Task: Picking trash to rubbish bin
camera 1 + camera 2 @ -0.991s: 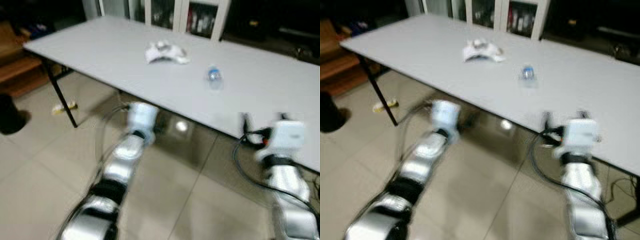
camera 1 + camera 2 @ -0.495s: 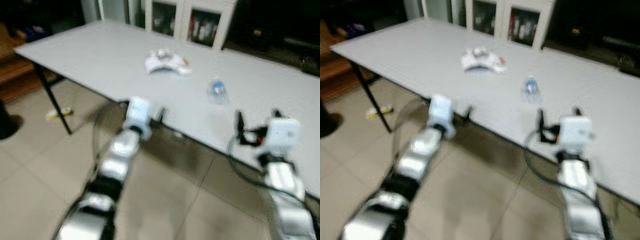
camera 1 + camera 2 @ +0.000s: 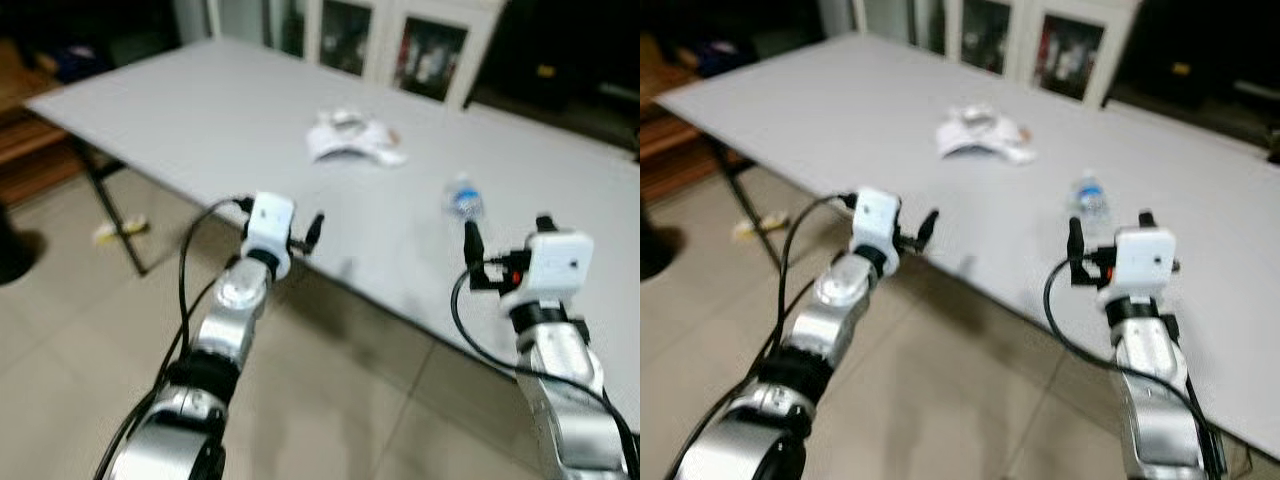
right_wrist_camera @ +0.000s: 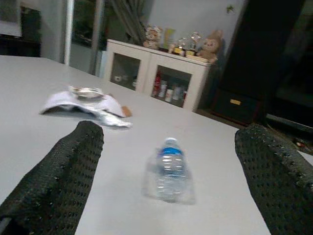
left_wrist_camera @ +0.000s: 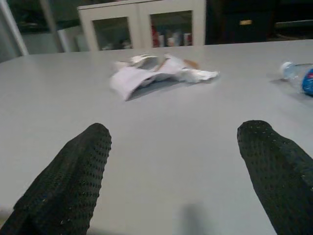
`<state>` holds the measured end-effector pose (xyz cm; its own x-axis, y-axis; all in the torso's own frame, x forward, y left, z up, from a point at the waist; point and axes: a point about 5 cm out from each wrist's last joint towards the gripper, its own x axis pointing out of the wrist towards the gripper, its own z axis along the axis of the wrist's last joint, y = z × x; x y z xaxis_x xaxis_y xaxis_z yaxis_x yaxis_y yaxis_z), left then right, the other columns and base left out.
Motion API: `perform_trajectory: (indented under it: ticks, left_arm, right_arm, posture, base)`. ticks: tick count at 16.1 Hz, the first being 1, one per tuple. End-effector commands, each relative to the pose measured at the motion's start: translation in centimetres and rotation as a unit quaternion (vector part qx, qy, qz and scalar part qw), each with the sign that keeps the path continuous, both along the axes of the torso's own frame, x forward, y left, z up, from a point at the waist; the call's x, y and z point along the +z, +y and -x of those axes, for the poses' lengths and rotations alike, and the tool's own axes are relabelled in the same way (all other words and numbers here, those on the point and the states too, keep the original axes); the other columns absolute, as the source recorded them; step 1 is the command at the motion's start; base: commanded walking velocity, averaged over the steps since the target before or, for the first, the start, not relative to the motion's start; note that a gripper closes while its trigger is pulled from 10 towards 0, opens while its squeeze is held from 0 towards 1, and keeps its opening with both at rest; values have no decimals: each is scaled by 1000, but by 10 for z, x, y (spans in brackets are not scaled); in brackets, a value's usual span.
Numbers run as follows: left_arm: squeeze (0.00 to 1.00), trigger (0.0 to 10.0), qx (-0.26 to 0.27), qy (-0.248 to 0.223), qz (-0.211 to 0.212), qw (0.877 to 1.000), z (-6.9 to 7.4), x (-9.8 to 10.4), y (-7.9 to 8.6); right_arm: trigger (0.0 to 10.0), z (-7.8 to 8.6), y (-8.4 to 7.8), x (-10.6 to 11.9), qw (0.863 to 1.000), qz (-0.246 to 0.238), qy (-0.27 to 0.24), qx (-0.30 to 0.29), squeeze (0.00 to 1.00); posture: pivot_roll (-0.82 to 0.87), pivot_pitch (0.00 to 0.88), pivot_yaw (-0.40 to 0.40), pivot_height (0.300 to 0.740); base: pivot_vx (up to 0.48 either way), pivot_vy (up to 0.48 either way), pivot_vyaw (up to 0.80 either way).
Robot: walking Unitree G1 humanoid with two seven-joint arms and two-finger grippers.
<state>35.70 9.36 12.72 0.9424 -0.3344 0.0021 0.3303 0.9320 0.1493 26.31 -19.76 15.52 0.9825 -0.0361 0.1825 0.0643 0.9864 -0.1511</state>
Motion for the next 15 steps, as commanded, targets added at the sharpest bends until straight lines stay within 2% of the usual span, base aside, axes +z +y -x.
perform_trajectory:
  ticks: [1,4,9,13,14,15]
  left_arm:
    - [0,10000,-6,0,0,1000,2,0,-6]
    - [0,10000,-5,5,-1,1000,2,-2,-6]
    - [0,10000,-3,5,1,1000,4,-2,-7]
    - [0,10000,3,7,6,1000,9,-4,-6]
    - [0,10000,10,6,6,1000,14,-6,-2]
    - [0,10000,16,7,4,1000,17,-8,3]
  right_arm:
    - [10000,1,-5,1,1000,5,4,-5,0]
    - [10000,1,-4,1,1000,11,7,0,0]
    - [10000,-1,-11,6,999,36,16,-2,0]
    - [10000,-7,-30,9,997,49,56,8,0]
    - [10000,-9,-36,9,996,60,64,14,0]
    - [10000,-12,-35,10,995,69,69,27,0]
  posture:
    - [133,42,-41,740]
    - [132,41,-43,740]
    - [131,44,-47,740]
    - [147,86,-82,740]
    - [161,108,-94,740]
    - [170,125,-102,740]
  base:
    - [465,0,0]
    - [427,0,0]
    - [0,0,0]
    - [0,0,0]
    - [0,0,0]
    - [0,0,0]
